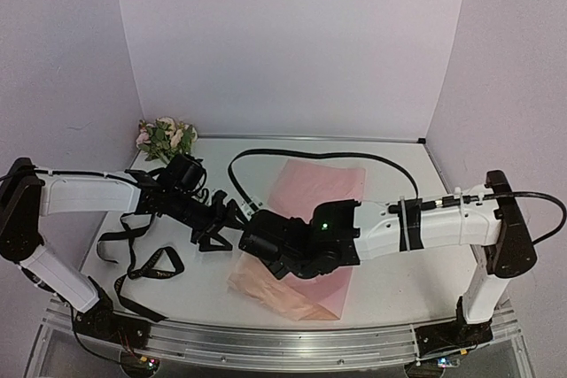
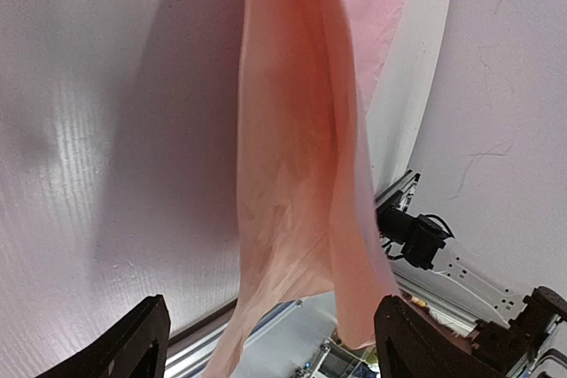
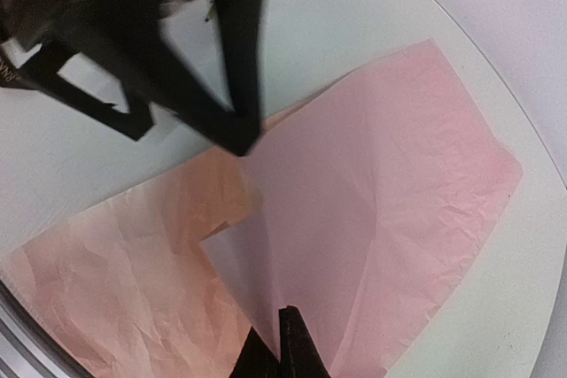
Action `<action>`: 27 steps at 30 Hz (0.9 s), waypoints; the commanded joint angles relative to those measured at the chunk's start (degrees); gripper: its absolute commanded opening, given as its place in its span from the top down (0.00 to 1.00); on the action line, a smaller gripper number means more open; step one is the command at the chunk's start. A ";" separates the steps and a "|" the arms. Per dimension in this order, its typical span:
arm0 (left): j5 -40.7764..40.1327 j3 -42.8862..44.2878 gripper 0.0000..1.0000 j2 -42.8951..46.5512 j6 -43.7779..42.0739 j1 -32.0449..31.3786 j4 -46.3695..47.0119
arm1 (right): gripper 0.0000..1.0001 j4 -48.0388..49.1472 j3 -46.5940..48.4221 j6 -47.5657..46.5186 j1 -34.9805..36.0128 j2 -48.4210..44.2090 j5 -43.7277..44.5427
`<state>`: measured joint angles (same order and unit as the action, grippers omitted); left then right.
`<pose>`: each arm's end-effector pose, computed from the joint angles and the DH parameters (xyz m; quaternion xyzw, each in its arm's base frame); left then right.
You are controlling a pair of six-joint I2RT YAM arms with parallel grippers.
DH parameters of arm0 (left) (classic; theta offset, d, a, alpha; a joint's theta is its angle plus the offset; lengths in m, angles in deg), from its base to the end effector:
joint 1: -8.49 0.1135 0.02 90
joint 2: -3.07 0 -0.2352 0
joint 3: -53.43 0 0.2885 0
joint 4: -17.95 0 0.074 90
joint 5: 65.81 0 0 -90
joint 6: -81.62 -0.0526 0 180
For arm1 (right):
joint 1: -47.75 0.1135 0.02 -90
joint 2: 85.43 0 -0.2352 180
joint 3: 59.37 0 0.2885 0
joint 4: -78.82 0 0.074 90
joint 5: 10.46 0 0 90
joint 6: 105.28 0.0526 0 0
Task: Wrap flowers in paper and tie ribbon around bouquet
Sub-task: Pass from the left arm to the right, then unfold the folded wrapping paper at the center of the board.
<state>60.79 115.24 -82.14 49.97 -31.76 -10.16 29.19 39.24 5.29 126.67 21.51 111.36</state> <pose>0.2373 -0.2420 0.1423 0.0388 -0.9015 0.4306 0.0207 0.1112 0.4235 0.1961 -0.3845 0.8440 0.0323 0.3726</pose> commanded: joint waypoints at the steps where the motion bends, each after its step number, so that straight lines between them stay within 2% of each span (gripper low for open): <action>1: -2.70 -5.99 0.14 5.69 -0.83 2.18 5.58 | 1.00 4.97 -2.01 5.76 -1.70 -5.68 3.23; 4: -2.60 -8.82 0.13 5.46 -3.52 2.63 7.60 | 1.00 7.62 -4.53 7.92 -1.92 -8.14 5.80; 6: -1.33 -9.13 0.14 1.87 -6.04 2.59 8.96 | 1.00 10.43 -7.41 9.31 -2.06 -10.05 6.93; 12: 1.81 -8.12 0.14 -7.37 -10.89 1.79 14.53 | 1.00 13.70 -9.62 11.60 -2.90 -16.10 9.95; 15: 1.50 -5.65 0.15 -10.78 -11.87 0.55 14.43 | 1.00 13.81 -10.29 11.85 -3.14 -19.04 12.67; 18: -3.96 -1.24 0.23 -13.61 -14.76 -1.42 9.39 | 1.00 13.81 -13.25 15.21 -3.16 -21.52 15.31; 22: -10.98 1.33 0.34 -11.18 -17.12 -1.59 3.71 | 1.00 14.73 -17.40 19.70 -3.23 -23.47 16.21; 24: -11.40 2.17 0.36 -10.10 -18.34 -1.59 2.25 | 1.00 16.51 -19.94 21.28 -3.24 -24.72 16.70; 27: -11.19 3.86 0.47 -11.64 -19.66 -1.72 0.84 | 1.00 17.96 -22.11 22.63 -3.24 -26.23 17.85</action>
<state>52.73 115.46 -94.84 34.23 -33.53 -5.28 44.36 19.31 23.98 123.57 -2.28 125.70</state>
